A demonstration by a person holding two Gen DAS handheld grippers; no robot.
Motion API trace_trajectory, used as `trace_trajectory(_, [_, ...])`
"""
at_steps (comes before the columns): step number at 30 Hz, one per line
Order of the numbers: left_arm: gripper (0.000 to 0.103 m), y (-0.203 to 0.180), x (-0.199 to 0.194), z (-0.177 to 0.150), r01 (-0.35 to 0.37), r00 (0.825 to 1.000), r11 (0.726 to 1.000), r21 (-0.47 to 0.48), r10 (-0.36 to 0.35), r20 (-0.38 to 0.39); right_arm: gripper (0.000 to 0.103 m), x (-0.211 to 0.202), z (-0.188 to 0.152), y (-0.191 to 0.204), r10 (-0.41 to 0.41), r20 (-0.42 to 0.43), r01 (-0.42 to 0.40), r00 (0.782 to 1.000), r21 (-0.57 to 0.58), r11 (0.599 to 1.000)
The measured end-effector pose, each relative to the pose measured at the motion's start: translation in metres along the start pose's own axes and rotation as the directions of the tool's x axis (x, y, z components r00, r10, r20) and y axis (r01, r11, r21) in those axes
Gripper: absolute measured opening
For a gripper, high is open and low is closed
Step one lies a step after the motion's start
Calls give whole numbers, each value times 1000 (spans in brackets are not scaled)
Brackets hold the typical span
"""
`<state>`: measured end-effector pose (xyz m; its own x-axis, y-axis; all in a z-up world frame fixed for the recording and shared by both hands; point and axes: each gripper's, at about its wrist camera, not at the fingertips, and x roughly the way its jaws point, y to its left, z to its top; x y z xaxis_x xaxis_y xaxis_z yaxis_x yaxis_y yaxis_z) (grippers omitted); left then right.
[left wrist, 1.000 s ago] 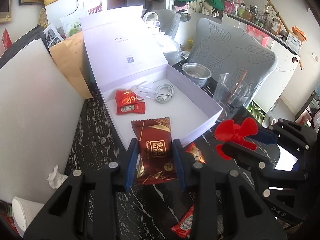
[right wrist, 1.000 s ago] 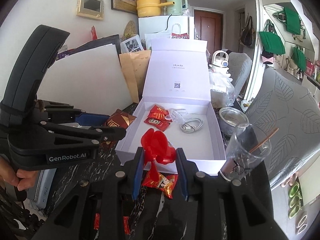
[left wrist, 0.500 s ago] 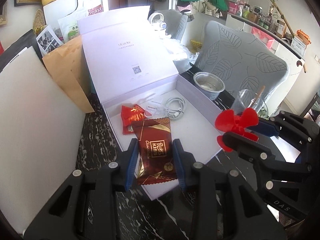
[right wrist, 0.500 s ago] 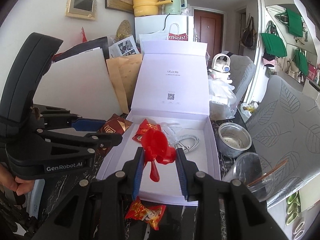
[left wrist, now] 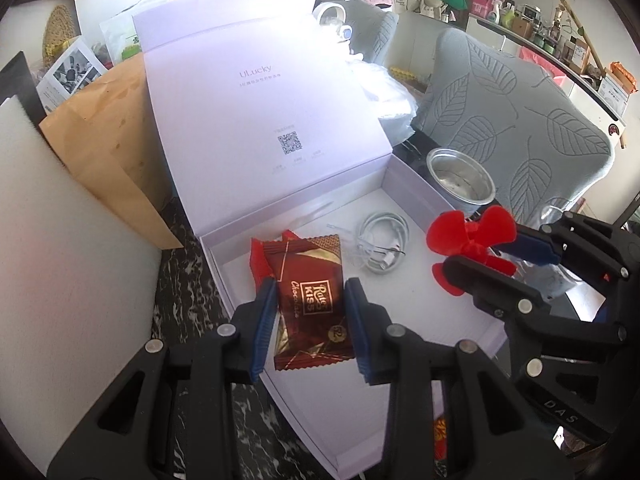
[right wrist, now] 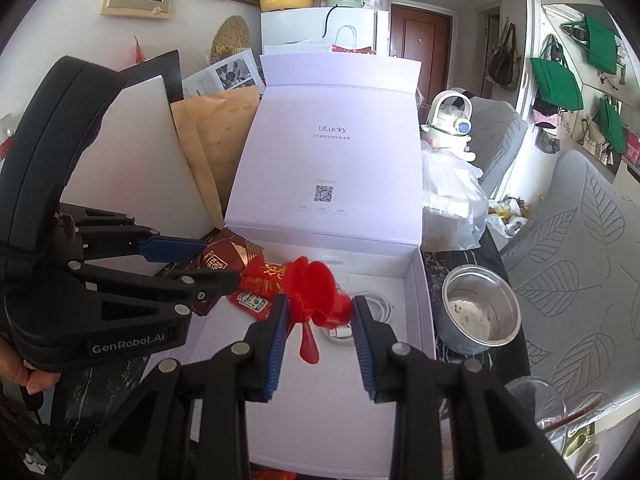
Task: Organize objects
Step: 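Carry the chocolate packet and red fan over the box and lower them inside, then open both grippers to drop the chocolate packet and red fan into the box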
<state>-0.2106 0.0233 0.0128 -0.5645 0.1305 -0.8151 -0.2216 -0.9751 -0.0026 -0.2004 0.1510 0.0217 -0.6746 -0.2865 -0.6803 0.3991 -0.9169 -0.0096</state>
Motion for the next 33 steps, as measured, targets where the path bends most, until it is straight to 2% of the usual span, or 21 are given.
trace_trajectory(13, [33,9,47,21,-7,999,1000,5,7,-41,31,48,17,-15,-38,-31,38,999,-6,999])
trace_trajectory(20, [33,19,68,26,12,998,1000,-16,-13,-57,31,67,21,-17,-44,-49,44,998,-12,999])
trace_trajectory(26, [33,23,78,25,40,996,999,-23,-42,-81,31,78,21,-17,-43,-70,43,997,-12,999])
trace_trajectory(33, [33,19,81,24,39,995,999,-14,-40,-91,31,89,19,-20,-40,-93,40,995,-2,999])
